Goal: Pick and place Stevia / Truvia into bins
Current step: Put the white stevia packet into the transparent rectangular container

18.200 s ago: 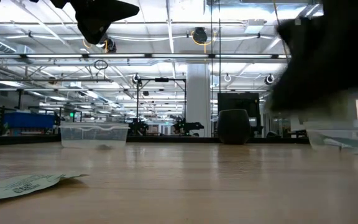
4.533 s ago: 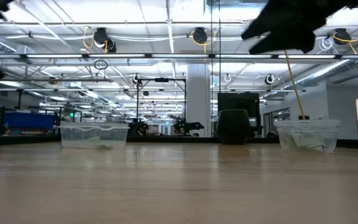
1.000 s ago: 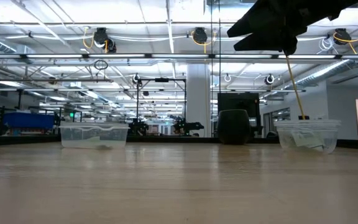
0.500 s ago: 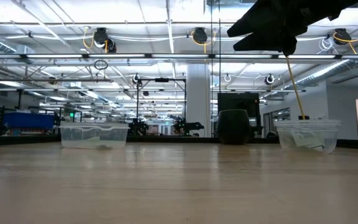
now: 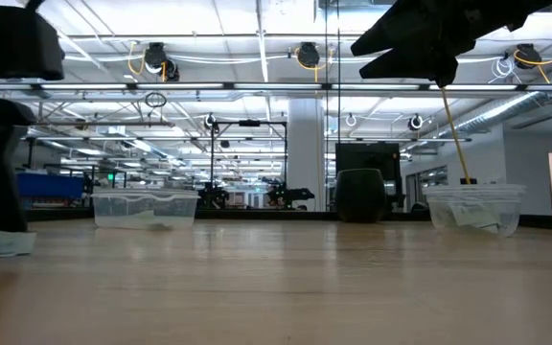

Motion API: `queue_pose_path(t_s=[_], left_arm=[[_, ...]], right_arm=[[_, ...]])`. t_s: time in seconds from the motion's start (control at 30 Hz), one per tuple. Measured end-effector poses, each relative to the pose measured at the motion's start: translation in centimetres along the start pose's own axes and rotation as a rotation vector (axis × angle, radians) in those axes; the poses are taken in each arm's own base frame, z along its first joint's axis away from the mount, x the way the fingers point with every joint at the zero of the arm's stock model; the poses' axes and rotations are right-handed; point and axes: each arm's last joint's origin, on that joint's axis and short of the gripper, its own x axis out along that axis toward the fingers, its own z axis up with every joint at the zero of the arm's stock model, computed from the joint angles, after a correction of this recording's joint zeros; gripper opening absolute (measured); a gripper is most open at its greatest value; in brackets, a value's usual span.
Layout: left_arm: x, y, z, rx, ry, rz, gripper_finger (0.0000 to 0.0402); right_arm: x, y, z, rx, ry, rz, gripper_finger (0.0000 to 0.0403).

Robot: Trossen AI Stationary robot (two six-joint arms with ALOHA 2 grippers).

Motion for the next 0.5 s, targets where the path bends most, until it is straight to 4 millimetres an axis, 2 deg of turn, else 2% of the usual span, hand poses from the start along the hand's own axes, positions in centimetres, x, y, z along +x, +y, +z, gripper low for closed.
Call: queue_pose_path(t_s=[0.27,0.5], left_arm=[[0.6,0.6,1.0,0.033,-0.001,0.025,0.0117],[1.4,2.8,1.2,0.063,0.047,0.204,0.0025]], right_arm=[[0.0,0.0,0.0,0.000,0.000,0.001,0.0215],[0.0,0.0,0.0,-0.001,0.001,0.001,0.0215]])
